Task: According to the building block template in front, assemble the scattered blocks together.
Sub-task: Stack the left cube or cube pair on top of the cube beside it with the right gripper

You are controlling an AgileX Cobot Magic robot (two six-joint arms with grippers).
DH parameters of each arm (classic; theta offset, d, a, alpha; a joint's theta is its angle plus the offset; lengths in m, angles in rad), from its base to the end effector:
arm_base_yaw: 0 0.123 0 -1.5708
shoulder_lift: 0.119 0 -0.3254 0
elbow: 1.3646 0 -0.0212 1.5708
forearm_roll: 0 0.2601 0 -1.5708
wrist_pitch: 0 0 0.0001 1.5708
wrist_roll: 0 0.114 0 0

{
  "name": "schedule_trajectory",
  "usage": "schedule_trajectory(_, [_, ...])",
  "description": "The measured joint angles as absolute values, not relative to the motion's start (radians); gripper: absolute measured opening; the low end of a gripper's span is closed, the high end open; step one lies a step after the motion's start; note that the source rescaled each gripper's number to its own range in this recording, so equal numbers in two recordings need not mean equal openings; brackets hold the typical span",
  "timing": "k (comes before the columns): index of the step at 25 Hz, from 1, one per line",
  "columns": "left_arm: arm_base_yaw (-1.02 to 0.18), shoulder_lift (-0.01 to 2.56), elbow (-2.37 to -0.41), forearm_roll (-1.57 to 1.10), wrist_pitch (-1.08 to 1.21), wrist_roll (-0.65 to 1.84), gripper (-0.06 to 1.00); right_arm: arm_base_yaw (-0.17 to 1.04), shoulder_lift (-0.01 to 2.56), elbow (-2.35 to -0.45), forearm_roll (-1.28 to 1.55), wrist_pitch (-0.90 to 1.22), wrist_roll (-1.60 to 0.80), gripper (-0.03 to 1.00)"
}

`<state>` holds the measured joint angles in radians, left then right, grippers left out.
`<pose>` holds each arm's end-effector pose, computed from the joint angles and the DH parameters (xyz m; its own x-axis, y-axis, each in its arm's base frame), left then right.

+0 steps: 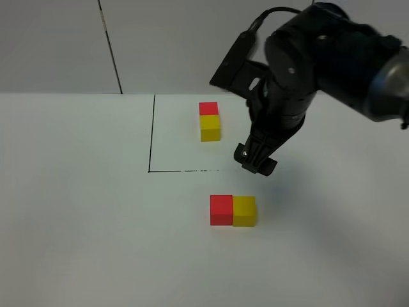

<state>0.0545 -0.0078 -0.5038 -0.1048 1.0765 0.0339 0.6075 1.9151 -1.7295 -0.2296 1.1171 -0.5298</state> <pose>-0.0190 -0.0116 0.2712 -0.4574 -0.0409 -0.8883 0.0202 0.9982 -0.0563 0.3797 0.2355 0.3054 -0.3242 -0.9295 -0.1758 -0.8553 0.3674 -0.3655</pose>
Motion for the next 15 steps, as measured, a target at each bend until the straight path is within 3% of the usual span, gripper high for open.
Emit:
schedule_trajectory(5, [0.054,-0.008,-0.504,-0.105,1.077,0.034,0.47,0.635,2.045,-1.826,-0.211,1.127,-0.621,0.97])
schedule_trajectory(15, [0.054,-0.008,-0.504,-0.105,1.077,0.034,0.47,0.641,2.164,-1.841,-0.045,1.121,-0.893,0.97])
